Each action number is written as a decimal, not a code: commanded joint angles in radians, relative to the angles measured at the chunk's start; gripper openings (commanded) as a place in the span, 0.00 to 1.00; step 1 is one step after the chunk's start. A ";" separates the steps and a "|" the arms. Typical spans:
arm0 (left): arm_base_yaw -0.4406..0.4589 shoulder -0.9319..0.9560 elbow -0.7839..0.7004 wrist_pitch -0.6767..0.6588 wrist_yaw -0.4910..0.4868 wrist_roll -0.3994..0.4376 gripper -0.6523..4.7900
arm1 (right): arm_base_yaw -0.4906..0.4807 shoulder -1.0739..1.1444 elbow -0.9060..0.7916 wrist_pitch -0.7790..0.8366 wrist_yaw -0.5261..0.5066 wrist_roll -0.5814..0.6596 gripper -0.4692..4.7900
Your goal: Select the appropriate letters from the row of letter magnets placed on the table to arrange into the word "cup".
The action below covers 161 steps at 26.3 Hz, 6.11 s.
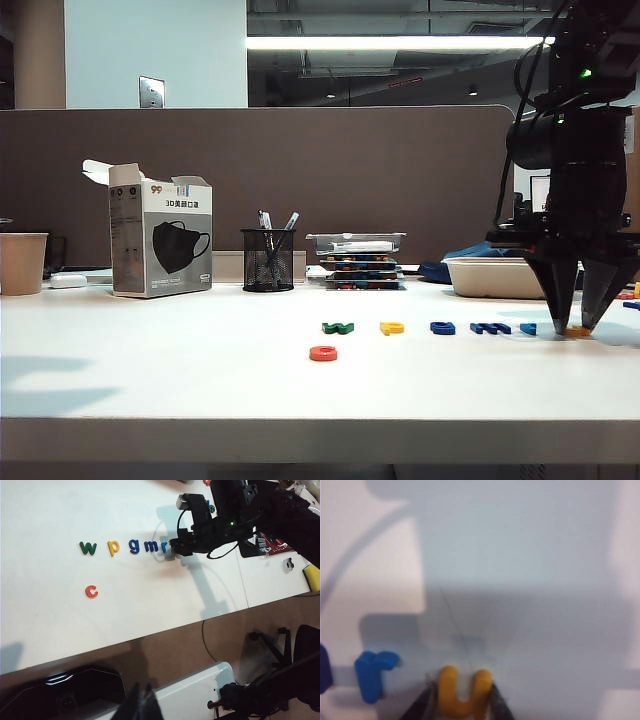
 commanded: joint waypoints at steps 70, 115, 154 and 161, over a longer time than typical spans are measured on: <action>-0.002 -0.002 0.002 0.006 0.001 0.005 0.11 | 0.002 -0.144 -0.004 -0.032 -0.010 0.073 0.30; -0.002 -0.002 0.002 0.006 0.001 0.005 0.11 | 0.370 -0.172 -0.006 -0.036 -0.087 0.342 0.30; -0.002 -0.002 0.002 0.005 0.001 0.005 0.11 | 0.484 -0.016 -0.008 0.042 -0.072 0.428 0.30; -0.002 -0.002 0.002 0.006 0.001 0.005 0.11 | 0.486 -0.016 -0.008 0.042 -0.065 0.431 0.30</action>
